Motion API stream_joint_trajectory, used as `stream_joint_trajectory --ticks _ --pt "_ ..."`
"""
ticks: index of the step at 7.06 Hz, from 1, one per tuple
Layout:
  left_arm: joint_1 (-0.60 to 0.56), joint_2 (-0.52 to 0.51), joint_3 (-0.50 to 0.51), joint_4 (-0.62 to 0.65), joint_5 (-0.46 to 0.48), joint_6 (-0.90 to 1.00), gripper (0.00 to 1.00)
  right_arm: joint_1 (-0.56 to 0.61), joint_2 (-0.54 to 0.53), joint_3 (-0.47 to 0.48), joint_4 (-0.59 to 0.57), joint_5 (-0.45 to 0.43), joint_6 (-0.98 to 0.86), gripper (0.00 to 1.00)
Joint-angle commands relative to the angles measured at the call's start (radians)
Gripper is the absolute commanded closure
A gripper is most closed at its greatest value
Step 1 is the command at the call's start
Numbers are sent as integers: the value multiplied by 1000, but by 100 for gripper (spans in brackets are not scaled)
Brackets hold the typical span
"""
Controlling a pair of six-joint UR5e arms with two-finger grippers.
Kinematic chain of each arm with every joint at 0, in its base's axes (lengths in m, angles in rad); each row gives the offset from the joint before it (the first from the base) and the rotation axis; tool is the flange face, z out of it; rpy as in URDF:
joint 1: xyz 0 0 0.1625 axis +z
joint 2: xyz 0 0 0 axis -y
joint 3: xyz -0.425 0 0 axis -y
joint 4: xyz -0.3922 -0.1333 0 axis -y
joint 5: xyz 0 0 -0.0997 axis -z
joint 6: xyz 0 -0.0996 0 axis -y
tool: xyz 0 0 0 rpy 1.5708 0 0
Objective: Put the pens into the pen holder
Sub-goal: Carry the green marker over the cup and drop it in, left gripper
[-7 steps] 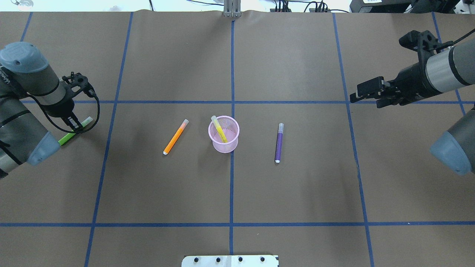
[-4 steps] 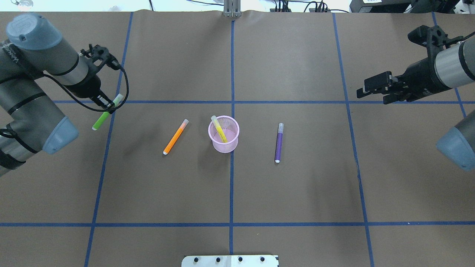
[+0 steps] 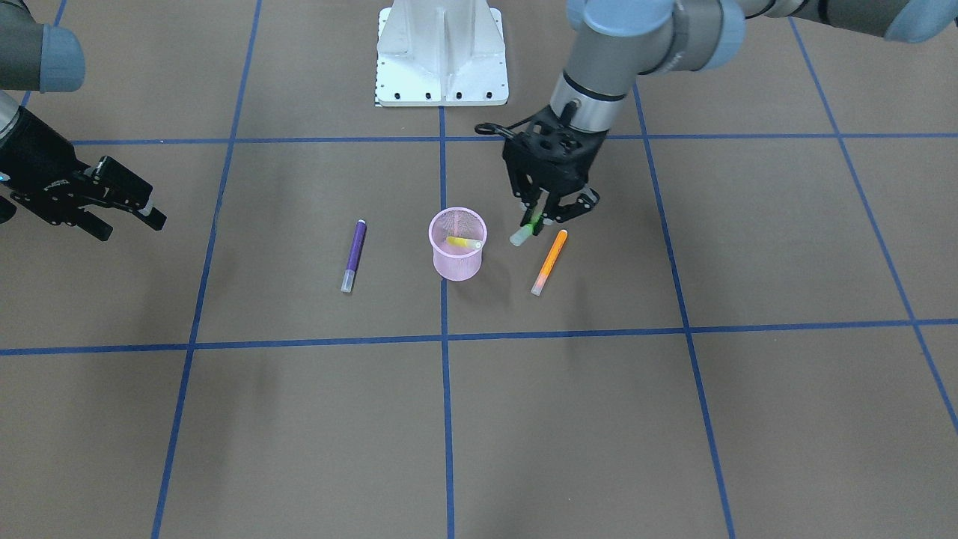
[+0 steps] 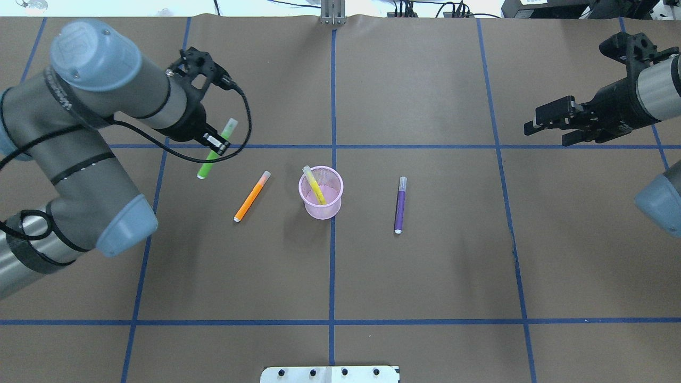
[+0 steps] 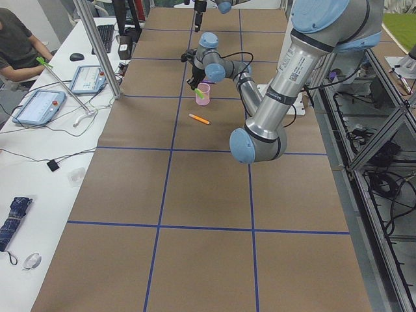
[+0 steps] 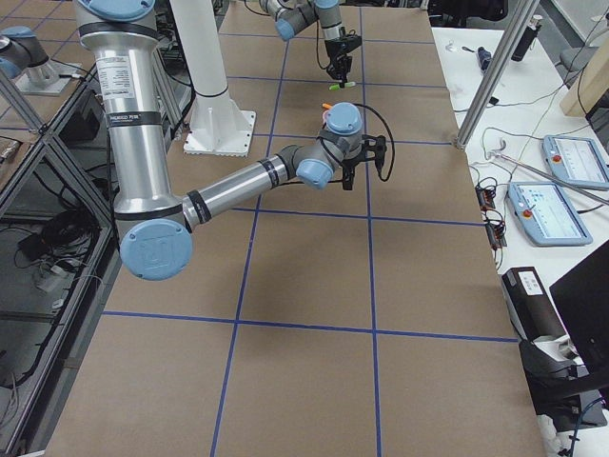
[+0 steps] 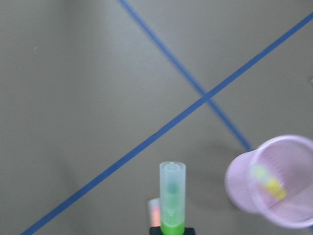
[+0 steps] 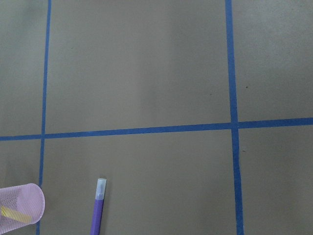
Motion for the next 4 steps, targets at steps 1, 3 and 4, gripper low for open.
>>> stream_joint_trajectory --ticks 1,3,4 --pt "136 -44 78 -180 216 -68 100 1 4 -13 3 -4 0 1" --pt "138 -125 158 -182 222 -70 100 -1 5 -13 4 -4 0 1" --pt "137 -124 162 -182 222 -68 85 -1 5 -14 4 -4 0 1"
